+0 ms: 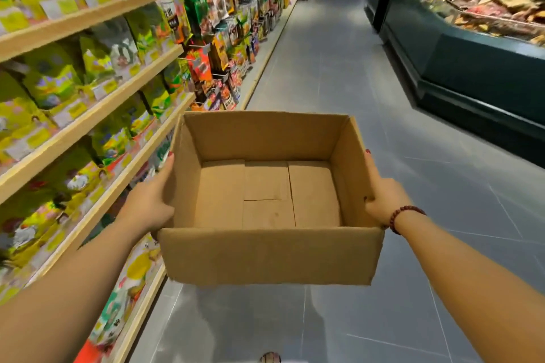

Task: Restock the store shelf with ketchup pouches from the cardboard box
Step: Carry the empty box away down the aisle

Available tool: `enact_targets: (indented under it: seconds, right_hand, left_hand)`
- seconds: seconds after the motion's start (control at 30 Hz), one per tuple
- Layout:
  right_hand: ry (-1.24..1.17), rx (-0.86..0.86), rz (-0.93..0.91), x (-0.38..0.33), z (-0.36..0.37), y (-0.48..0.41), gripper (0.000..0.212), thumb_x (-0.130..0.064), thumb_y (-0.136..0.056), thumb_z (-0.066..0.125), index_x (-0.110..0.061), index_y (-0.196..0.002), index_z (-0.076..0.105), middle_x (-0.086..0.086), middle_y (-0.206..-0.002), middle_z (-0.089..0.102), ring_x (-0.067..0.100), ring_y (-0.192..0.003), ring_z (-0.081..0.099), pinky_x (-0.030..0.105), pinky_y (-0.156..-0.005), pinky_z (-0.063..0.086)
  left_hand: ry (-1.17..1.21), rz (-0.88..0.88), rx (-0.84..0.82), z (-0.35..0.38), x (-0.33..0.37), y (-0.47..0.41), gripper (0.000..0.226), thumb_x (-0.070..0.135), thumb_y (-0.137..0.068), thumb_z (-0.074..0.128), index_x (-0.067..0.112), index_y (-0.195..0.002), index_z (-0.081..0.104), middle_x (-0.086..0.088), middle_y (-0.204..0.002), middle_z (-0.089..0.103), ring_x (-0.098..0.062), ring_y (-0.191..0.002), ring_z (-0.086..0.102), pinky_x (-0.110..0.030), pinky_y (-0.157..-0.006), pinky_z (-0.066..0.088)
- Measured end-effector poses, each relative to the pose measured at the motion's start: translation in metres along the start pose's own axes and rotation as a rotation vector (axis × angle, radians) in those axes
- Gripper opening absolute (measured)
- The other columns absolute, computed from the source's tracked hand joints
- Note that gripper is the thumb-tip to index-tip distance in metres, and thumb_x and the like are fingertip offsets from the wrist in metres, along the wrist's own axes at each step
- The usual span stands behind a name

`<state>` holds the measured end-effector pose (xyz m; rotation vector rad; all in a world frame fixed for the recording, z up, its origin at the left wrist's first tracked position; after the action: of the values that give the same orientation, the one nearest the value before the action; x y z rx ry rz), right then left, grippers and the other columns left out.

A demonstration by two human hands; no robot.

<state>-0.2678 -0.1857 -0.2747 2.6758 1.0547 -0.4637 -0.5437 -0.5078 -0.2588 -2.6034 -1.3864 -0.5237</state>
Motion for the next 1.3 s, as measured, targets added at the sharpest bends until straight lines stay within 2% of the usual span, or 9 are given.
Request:
enact_targets:
  seconds: [0.03, 0.13, 0.23, 0.37, 0.5, 0.63, 0.8, 1.07, 1.3]
  right_hand:
    - [0.003, 0.000, 0.004, 0.001, -0.003, -0.019, 0.105, -0.004, -0.085, 0.052, -0.042, -0.137, -0.031, 0.012, -0.070, 0.052, 0.023, -0.056, 0.054, 0.032, -0.049, 0.050]
    - [-0.022, -0.008, 0.020, 0.006, -0.010, -0.067, 0.105, -0.002, -0.084, 0.051, -0.044, -0.138, -0.029, 0.014, -0.067, 0.052, 0.025, -0.053, 0.052, 0.030, -0.044, 0.045]
    - [-0.043, -0.015, 0.051, 0.019, -0.015, -0.114, 0.105, -0.002, -0.084, 0.051, -0.046, -0.137, -0.028, 0.012, -0.066, 0.050, 0.023, -0.052, 0.051, 0.026, -0.043, 0.039]
    - [-0.026, -0.041, 0.042, 0.037, -0.021, -0.187, 0.103, -0.003, -0.085, 0.050, -0.044, -0.139, -0.027, 0.013, -0.067, 0.051, 0.024, -0.055, 0.053, 0.029, -0.047, 0.043]
    - [0.011, -0.098, 0.010, 0.060, -0.027, -0.267, 0.099, -0.001, -0.085, 0.047, -0.038, -0.142, -0.025, 0.009, -0.062, 0.045, 0.021, -0.051, 0.048, 0.026, -0.044, 0.037]
    - [0.013, -0.142, -0.038, 0.078, -0.044, -0.342, 0.099, -0.003, -0.088, 0.049, -0.039, -0.141, -0.025, 0.008, -0.065, 0.046, 0.018, -0.053, 0.049, 0.025, -0.045, 0.038]
    - [0.053, -0.175, -0.079, 0.083, -0.058, -0.423, 0.099, -0.005, -0.089, 0.051, -0.039, -0.141, -0.025, 0.007, -0.069, 0.047, 0.017, -0.055, 0.050, 0.022, -0.044, 0.036]
    - [0.080, -0.200, -0.178, 0.061, -0.035, -0.569, 0.101, -0.005, -0.087, 0.050, -0.046, -0.137, -0.028, 0.013, -0.074, 0.053, 0.023, -0.060, 0.054, 0.029, -0.050, 0.047]
    - [0.103, -0.256, -0.282, 0.011, -0.012, -0.684, 0.104, -0.007, -0.086, 0.049, -0.053, -0.129, -0.034, 0.011, -0.071, 0.053, 0.022, -0.056, 0.054, 0.026, -0.045, 0.041]
  left_hand:
    - [-0.005, 0.004, -0.005, 0.002, 0.005, -0.023, 0.107, -0.004, -0.070, 0.057, 0.040, -0.148, -0.002, -0.018, -0.066, 0.057, -0.028, -0.056, 0.054, -0.034, -0.046, 0.041]
    - [-0.032, 0.006, -0.022, 0.009, 0.023, -0.075, 0.107, -0.001, -0.070, 0.058, 0.044, -0.147, -0.002, -0.014, -0.061, 0.055, -0.026, -0.053, 0.055, -0.034, -0.043, 0.044]
    - [-0.054, -0.004, -0.032, 0.024, 0.039, -0.123, 0.110, 0.001, -0.069, 0.060, 0.045, -0.146, -0.003, -0.010, -0.050, 0.051, -0.022, -0.042, 0.050, -0.023, -0.029, 0.029]
    - [-0.049, -0.021, -0.067, 0.045, 0.065, -0.189, 0.111, 0.002, -0.067, 0.060, 0.046, -0.145, -0.005, -0.010, -0.051, 0.052, -0.023, -0.045, 0.052, -0.020, -0.032, 0.027]
    - [-0.022, -0.086, -0.085, 0.070, 0.095, -0.243, 0.112, 0.002, -0.067, 0.060, 0.050, -0.144, -0.007, -0.009, -0.067, 0.060, -0.024, -0.054, 0.057, -0.026, -0.038, 0.041]
    - [0.038, -0.148, -0.110, 0.088, 0.135, -0.284, 0.109, 0.000, -0.069, 0.060, 0.043, -0.147, -0.003, -0.004, -0.072, 0.054, -0.017, -0.057, 0.053, -0.027, -0.040, 0.038]
    - [0.053, -0.212, -0.108, 0.100, 0.164, -0.332, 0.105, 0.008, -0.074, 0.062, 0.044, -0.146, -0.006, -0.001, -0.064, 0.050, -0.015, -0.058, 0.050, -0.025, -0.040, 0.033]
    - [0.061, -0.259, -0.085, 0.125, 0.154, -0.435, 0.107, 0.001, -0.073, 0.060, 0.038, -0.147, -0.008, -0.009, -0.058, 0.049, -0.022, -0.053, 0.051, -0.026, -0.039, 0.029]
    - [0.134, -0.393, -0.099, 0.134, 0.116, -0.518, 0.112, 0.003, -0.069, 0.058, 0.047, -0.143, -0.014, 0.005, -0.065, 0.047, -0.016, -0.059, 0.051, -0.024, -0.040, 0.032]
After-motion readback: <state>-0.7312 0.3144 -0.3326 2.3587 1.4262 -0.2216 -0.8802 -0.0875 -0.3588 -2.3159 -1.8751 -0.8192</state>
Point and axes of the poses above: each hand's wrist, its own y-axis away from the middle knuckle, its own z-axis out of the palm, x = y × z, the point moved 1 cm from there along -y, towards the middle knuckle
